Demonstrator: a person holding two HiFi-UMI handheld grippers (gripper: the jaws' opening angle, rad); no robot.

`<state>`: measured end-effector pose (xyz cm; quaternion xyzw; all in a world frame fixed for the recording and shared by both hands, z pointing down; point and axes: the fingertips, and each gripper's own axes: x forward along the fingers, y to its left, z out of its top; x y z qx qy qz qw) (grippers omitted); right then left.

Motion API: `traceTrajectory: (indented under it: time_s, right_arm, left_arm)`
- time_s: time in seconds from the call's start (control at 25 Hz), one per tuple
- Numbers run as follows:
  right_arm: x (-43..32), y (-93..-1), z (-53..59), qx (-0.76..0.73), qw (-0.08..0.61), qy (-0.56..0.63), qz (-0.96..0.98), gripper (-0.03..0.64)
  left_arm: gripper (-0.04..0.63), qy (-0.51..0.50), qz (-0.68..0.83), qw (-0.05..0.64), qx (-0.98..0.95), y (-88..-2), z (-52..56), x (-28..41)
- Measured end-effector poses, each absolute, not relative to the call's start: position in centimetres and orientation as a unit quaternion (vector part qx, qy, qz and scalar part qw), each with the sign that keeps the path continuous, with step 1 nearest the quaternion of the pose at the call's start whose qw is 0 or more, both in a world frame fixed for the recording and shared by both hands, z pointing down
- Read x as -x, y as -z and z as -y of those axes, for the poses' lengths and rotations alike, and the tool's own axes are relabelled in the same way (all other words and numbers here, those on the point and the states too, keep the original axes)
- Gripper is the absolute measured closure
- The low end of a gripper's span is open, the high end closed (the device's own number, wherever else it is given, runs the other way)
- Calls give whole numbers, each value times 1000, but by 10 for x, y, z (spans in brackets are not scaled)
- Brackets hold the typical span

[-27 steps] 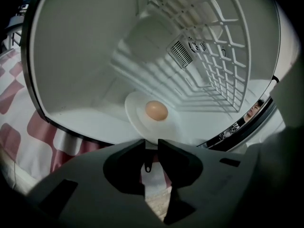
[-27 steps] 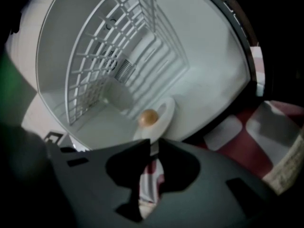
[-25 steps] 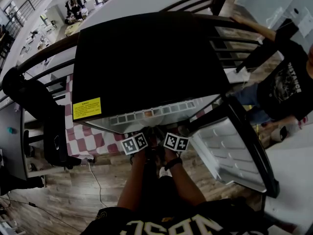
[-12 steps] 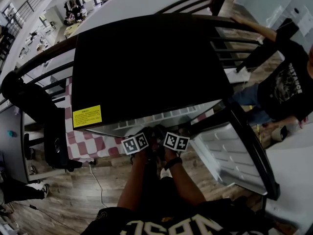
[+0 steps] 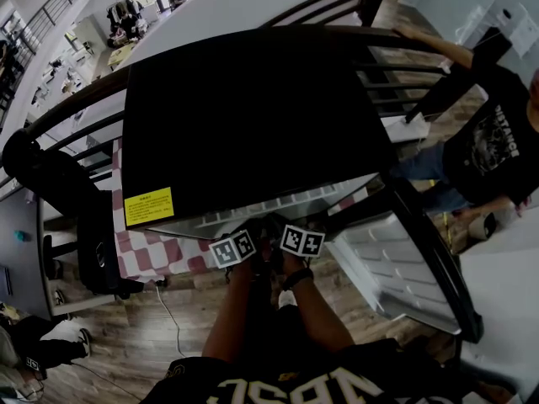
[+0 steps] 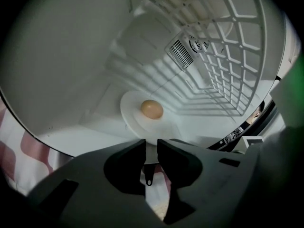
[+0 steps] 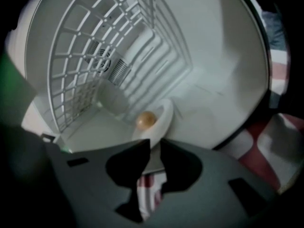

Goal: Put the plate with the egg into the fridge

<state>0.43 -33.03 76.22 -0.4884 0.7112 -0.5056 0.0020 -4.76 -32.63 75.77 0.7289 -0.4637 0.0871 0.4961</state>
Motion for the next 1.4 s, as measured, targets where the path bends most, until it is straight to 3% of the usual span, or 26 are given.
traceTrajectory:
  time_s: [0.36, 0.64, 0.84, 1.08, 1.4]
  right_arm:
    - [-18, -736, 310, 492, -2, 460, -739, 548]
    - [-49, -660, 288, 495, -2, 340, -800, 549]
    - [-56, -603, 262, 493, 1, 262, -830, 582]
    - [-65, -537, 248, 511, -3, 165, -843, 595]
    - [-72, -500, 230, 513, 21, 136, -847, 597]
  left_arm:
    - [500, -74, 464, 458, -755, -730, 314, 44]
    - [502, -85, 459, 323, -824, -658, 296, 28]
    - [557, -77, 469, 228, -850, -594, 264, 16]
    - [574, -22, 476, 176, -861, -524, 254, 5]
    - [574, -3, 487, 118, -866, -481, 242, -3]
